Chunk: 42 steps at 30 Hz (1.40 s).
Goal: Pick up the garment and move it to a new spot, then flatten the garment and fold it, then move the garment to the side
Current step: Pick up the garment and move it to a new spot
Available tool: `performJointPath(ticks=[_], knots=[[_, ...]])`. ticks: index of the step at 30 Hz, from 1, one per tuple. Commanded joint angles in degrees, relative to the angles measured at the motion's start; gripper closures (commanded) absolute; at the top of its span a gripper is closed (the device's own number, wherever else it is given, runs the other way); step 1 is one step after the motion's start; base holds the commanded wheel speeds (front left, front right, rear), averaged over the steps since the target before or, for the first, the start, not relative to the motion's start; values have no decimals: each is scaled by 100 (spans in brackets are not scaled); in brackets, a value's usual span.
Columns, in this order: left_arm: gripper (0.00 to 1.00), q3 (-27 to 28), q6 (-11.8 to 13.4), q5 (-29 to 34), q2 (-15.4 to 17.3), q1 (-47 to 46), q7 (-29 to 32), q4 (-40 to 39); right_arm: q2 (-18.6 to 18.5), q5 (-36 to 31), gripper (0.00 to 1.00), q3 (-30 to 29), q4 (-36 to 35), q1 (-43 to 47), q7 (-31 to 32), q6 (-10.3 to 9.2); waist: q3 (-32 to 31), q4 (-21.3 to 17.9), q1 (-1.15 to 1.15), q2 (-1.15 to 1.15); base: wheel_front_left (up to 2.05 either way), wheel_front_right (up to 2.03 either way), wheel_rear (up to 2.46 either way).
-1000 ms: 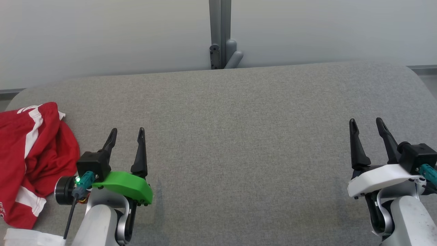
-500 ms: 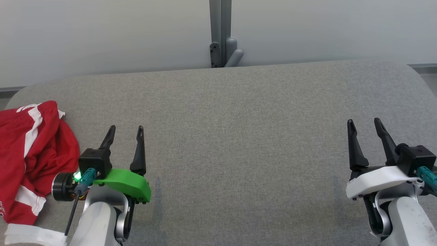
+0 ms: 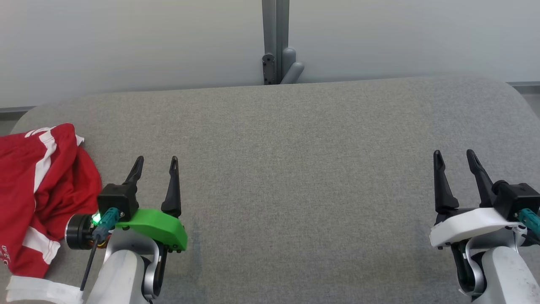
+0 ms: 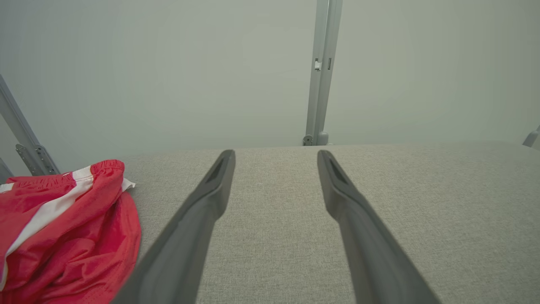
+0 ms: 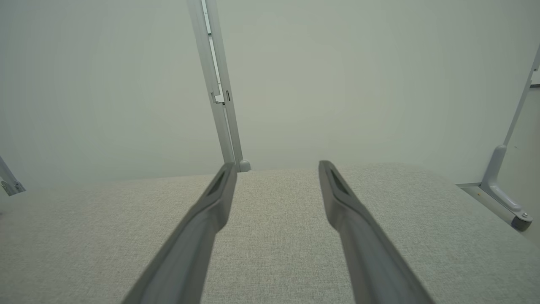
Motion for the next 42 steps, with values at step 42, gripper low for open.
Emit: performJointPath(ticks=[42], knots=[[0, 503, 495, -446, 400, 313, -165, -311, 171, -59, 0, 353, -265, -3, 40, 0, -52, 2899, 0, 0, 0, 0, 0]])
